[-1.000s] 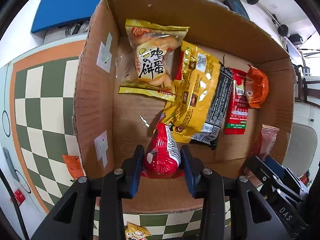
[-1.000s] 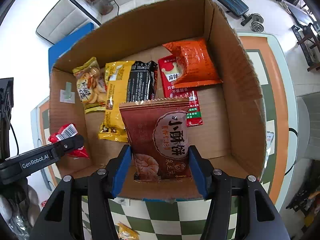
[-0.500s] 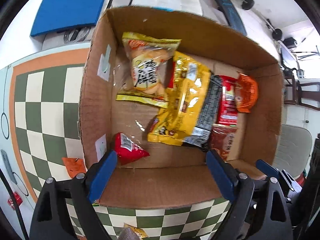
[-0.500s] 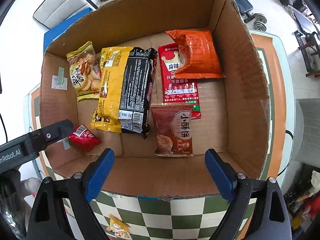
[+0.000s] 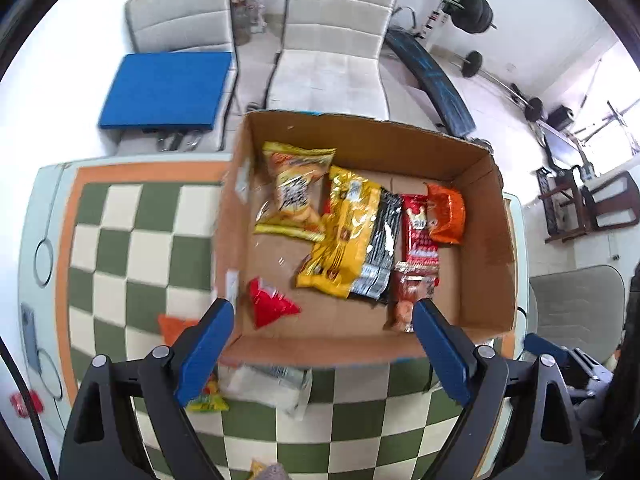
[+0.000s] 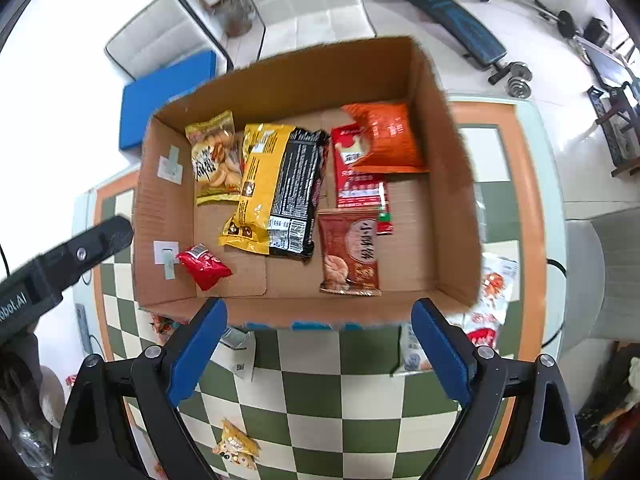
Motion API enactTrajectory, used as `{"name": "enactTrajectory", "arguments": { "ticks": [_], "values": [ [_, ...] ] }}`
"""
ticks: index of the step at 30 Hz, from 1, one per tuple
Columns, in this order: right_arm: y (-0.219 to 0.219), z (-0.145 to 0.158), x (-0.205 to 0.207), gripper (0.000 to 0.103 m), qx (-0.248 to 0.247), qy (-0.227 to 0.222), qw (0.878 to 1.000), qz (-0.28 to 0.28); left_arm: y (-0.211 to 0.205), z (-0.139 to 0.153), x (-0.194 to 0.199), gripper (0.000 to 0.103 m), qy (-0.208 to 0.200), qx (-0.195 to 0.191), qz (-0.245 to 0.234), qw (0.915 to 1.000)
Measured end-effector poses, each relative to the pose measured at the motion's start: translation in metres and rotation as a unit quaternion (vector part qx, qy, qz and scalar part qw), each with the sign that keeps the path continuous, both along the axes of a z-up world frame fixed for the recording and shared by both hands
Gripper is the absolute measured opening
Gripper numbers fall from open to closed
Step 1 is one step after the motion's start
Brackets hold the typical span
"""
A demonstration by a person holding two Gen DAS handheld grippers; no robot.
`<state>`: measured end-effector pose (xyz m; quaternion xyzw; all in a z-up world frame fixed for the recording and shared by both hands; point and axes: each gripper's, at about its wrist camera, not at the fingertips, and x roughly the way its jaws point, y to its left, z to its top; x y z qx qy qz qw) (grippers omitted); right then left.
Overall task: Organize snacks
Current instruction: 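Grasp the white bread pack with the left tool while the right tool reaches the cookie packet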
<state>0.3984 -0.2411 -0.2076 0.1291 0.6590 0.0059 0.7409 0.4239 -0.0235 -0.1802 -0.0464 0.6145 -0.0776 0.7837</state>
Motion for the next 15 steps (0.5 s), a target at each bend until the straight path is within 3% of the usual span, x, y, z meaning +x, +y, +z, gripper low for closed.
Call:
{"name": "enactTrajectory", "arguments": {
  "ticks": [5,7,11,13,14,15],
  "values": [
    [-0.029,0.008,-0.041,0.096,-0.008,-0.014,0.999,-0.043,0.019,-0.008,-0.047,0.091,-0.011,0.025,0.045,0.9986],
    [-0.043,-0.001,-0.054,0.096,-0.002,-0.006,0.998,-0.063,0.03,-0.022,-0.064,0.091,0.004,0.023,0.066,0.9976],
    [-0.07,-0.047,-0.079,0.095,0.018,0.029,0.995,-0.099,0.05,-0.063,-0.081,0.091,0.06,0.019,0.108,0.9921],
    [-0.08,-0.071,-0.085,0.088,0.014,0.041,0.992,-0.116,0.063,-0.091,-0.085,0.091,0.096,-0.002,0.147,0.9845],
    [-0.082,-0.078,-0.086,0.074,0.012,0.045,0.992,-0.12,0.069,-0.102,-0.087,0.091,0.109,-0.011,0.165,0.9802],
    [-0.086,-0.091,-0.089,0.066,0.008,0.055,0.99,-0.126,0.074,-0.115,-0.088,0.091,0.123,-0.024,0.186,0.9745]
  ]
}}
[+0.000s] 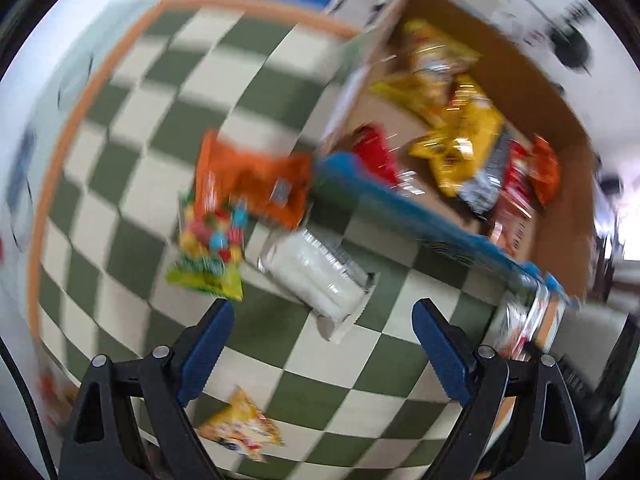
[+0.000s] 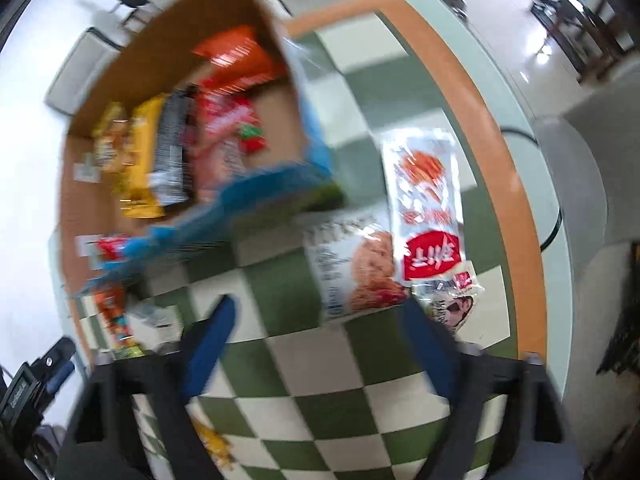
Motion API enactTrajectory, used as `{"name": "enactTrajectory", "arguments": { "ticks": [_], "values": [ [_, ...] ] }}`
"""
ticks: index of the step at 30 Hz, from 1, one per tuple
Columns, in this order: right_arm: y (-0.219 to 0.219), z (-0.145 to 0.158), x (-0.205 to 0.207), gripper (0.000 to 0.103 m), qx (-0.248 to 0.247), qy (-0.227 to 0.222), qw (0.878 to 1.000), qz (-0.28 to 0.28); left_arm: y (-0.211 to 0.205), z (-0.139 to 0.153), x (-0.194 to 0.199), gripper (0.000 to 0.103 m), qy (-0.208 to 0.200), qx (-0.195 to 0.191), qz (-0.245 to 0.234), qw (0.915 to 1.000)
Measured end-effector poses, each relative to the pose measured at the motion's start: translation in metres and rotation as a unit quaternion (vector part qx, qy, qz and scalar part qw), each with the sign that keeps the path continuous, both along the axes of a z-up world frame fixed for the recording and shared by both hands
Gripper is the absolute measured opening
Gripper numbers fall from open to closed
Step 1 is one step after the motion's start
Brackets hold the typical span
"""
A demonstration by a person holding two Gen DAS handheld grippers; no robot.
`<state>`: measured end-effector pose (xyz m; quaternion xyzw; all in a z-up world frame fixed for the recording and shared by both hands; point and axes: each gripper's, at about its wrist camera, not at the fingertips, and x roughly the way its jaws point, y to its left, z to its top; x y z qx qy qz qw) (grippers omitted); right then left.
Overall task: Organize snacks
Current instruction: 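Grasp the white bread pack with the left tool while the right tool reaches the cookie packet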
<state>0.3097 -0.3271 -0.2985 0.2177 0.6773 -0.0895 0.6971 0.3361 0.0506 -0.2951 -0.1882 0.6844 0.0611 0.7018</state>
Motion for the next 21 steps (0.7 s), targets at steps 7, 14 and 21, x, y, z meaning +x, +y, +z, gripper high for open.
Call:
{"name": "enactTrajectory", "arguments": {
  "ticks": [7,14,21],
  "values": [
    [-0.003,-0.033,-0.012,0.065,-0.031,0.017,0.999,-0.004,0.002,-0.068,0.003,0.091,0.044,-0.006,0.066,0.9968],
    [-0.012,-0.038,-0.015,0.065,-0.027,0.02,0.999,-0.017,-0.007,-0.094,-0.004,0.091,0.059,0.015,0.058,0.9965],
    [-0.014,-0.048,0.004,0.067,-0.023,0.038,0.999,0.013,-0.01,-0.093,-0.03,0.091,0.071,0.058,-0.012,0.9957]
  ]
}}
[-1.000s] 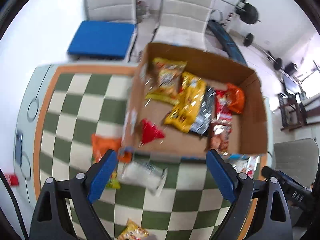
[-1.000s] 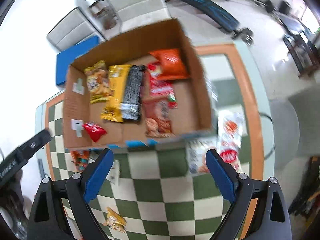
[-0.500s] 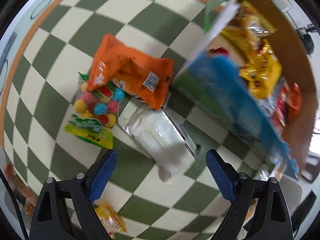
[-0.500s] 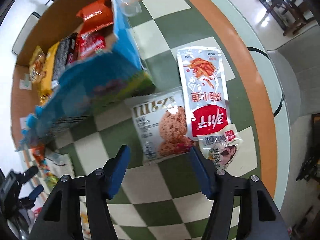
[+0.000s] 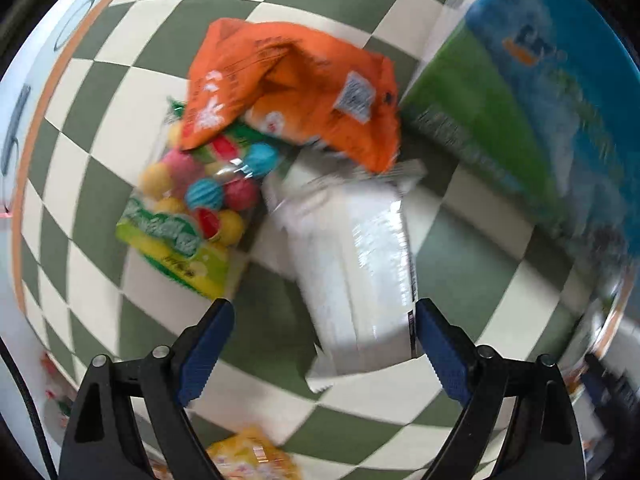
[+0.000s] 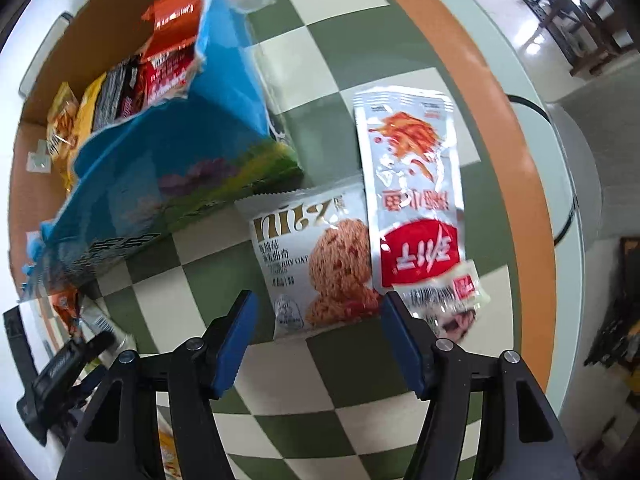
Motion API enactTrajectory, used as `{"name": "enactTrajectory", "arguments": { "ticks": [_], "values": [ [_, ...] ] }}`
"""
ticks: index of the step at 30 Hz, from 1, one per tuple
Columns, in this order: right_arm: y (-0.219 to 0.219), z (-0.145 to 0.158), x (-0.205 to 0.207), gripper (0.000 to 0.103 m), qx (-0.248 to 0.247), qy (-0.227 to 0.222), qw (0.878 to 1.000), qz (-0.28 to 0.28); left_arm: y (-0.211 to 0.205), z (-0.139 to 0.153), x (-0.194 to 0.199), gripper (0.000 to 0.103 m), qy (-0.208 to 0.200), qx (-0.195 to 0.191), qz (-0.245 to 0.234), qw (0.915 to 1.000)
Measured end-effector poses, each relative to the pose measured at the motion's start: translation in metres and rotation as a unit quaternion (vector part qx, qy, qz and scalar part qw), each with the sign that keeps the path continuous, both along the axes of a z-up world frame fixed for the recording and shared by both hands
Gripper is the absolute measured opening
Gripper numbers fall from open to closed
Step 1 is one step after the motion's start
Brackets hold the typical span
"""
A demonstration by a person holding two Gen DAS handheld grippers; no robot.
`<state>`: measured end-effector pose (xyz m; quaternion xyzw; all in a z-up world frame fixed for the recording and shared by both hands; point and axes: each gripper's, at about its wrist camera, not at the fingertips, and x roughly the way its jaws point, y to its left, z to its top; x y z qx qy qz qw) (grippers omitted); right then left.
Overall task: Organize snacks
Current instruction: 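Grasp the white bread pack with the left tool while the right tool reaches the cookie packet, then grasp the white nitz cookie packet with the right tool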
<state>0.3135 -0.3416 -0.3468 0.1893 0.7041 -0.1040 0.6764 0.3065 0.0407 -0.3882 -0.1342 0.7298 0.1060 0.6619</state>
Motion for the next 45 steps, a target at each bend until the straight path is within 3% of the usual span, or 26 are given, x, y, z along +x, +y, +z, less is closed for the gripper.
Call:
{"name": "enactTrajectory", "arguments": {
  "ticks": [5,9,13,18,19,20,21,26,32,42,45],
  "values": [
    [0.003,-0.02,0.013,0.073,-0.023,0.024,0.999,0.019,-0.001,0.012,-0.015,0.091,-0.001,0.031,-0.05,0.9983],
    [0.006,-0.03,0.021,0.077,-0.028,0.033,0.999,0.024,0.002,0.021,-0.013,0.091,-0.014,0.006,-0.041,0.999],
    [0.015,-0.031,0.019,0.075,-0.031,0.038,0.998,0.042,0.0,0.017,0.0,0.091,-0.019,-0.005,-0.04,0.999],
    [0.03,-0.032,-0.003,0.072,-0.016,0.057,0.996,0.065,-0.018,0.001,0.013,0.09,-0.006,0.023,-0.085,0.9961],
    [0.031,-0.032,-0.007,0.072,-0.014,0.061,0.996,0.067,-0.024,0.004,0.013,0.075,-0.018,0.025,-0.097,0.9948],
    [0.035,-0.034,-0.015,0.072,-0.006,0.07,0.995,0.074,-0.032,0.005,0.015,0.049,-0.02,0.025,-0.106,0.9938],
    [0.039,-0.035,-0.02,0.072,0.002,0.075,0.994,0.077,-0.039,0.006,0.013,0.046,-0.013,0.022,-0.118,0.9927],
    [0.045,-0.037,-0.035,0.073,0.041,0.089,0.992,0.078,-0.064,0.008,-0.013,0.045,-0.01,0.025,-0.153,0.9878],
    [0.033,-0.031,-0.034,0.083,0.051,0.073,0.993,0.076,-0.101,0.011,-0.041,0.045,-0.005,0.01,-0.18,0.9835],
    [0.064,-0.044,-0.035,0.087,0.011,0.097,0.99,0.101,-0.142,-0.012,-0.048,0.053,0.004,0.038,-0.217,0.9754],
    [0.073,-0.049,-0.029,0.087,-0.001,0.101,0.989,0.106,-0.128,-0.026,-0.049,0.055,0.006,0.039,-0.223,0.9741]
  ]
}}
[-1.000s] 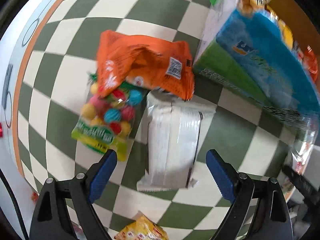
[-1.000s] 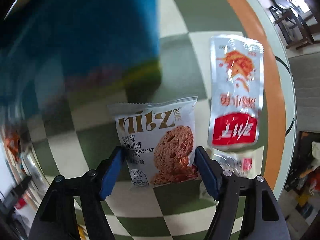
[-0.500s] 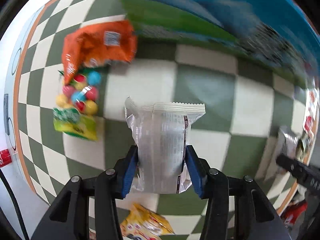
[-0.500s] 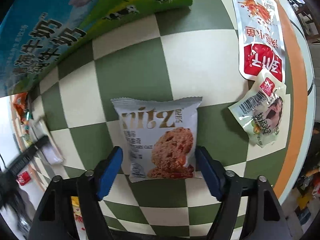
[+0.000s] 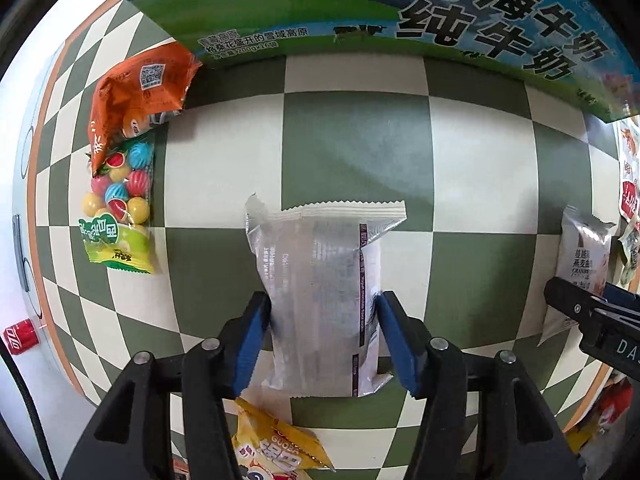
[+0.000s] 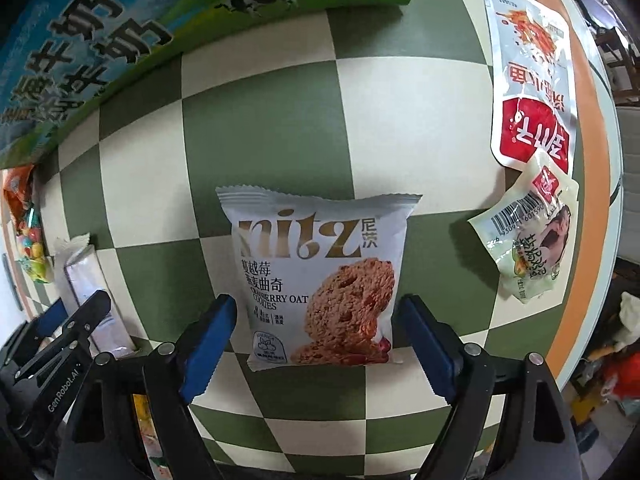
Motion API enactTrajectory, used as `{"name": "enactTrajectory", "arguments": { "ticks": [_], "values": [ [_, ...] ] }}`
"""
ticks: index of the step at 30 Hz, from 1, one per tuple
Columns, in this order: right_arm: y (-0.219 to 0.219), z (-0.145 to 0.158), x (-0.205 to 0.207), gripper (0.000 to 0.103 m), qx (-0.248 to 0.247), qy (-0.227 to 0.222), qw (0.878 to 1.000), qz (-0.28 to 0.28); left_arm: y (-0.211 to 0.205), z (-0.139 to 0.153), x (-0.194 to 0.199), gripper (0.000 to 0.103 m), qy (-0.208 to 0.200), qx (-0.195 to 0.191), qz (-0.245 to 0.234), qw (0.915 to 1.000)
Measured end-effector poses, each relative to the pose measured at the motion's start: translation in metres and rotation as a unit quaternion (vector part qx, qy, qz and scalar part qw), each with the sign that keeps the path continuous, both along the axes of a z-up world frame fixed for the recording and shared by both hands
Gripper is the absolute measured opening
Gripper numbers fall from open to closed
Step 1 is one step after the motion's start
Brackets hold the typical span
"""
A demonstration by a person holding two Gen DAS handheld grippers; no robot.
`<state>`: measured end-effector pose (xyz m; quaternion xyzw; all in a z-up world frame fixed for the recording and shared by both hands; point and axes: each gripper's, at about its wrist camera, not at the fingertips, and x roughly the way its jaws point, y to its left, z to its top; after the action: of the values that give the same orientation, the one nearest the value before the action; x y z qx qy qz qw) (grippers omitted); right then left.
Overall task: Organize snacks
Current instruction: 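Grasp the white nitz cookie packet with the right tool, then carry the bread pack and cookie packet into the box, opening both tools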
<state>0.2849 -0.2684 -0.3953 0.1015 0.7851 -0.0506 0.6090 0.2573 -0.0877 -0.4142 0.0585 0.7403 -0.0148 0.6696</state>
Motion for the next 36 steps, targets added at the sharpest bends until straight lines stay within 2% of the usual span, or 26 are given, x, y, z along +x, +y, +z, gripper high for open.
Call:
{"name": "enactTrajectory", "arguments": {
  "ticks": [4,5,7,9,16,20,24,28,36],
  "values": [
    [0.015,-0.008,0.001,0.087,-0.016,-0.003,1.0,0.004,-0.004,-0.002,0.002,0.052,-0.003,-0.001,-0.001,1.0],
    [0.019,-0.008,0.0,0.087,-0.02,-0.005,1.0,0.008,0.005,-0.005,0.014,0.052,-0.004,-0.002,0.0,1.0],
    [0.028,-0.009,-0.005,0.083,-0.03,-0.007,0.999,0.023,0.027,0.008,0.014,0.051,-0.008,-0.001,-0.002,1.0],
    [0.036,-0.006,-0.011,0.072,-0.042,-0.022,0.998,0.044,0.027,0.017,0.01,0.05,-0.011,0.002,-0.003,0.9999],
    [0.053,-0.001,-0.021,0.071,-0.037,-0.039,0.997,0.058,0.023,0.044,0.004,0.046,-0.017,-0.006,-0.008,0.9998],
    [0.058,0.007,-0.03,0.071,-0.017,-0.051,0.997,0.051,0.019,0.073,0.002,0.045,-0.03,-0.018,-0.015,0.9993],
    [0.061,0.036,-0.032,0.071,0.016,-0.076,0.996,0.037,0.018,0.116,0.004,0.044,-0.05,-0.046,-0.016,0.9976],
    [0.058,0.074,-0.03,0.071,0.043,-0.11,0.993,0.027,0.018,0.168,0.017,0.044,-0.087,-0.076,-0.018,0.9931],
    [0.032,0.172,-0.001,0.071,0.091,-0.184,0.979,-0.004,0.028,0.24,0.065,0.043,-0.138,-0.133,-0.013,0.9813]
  ]
}}
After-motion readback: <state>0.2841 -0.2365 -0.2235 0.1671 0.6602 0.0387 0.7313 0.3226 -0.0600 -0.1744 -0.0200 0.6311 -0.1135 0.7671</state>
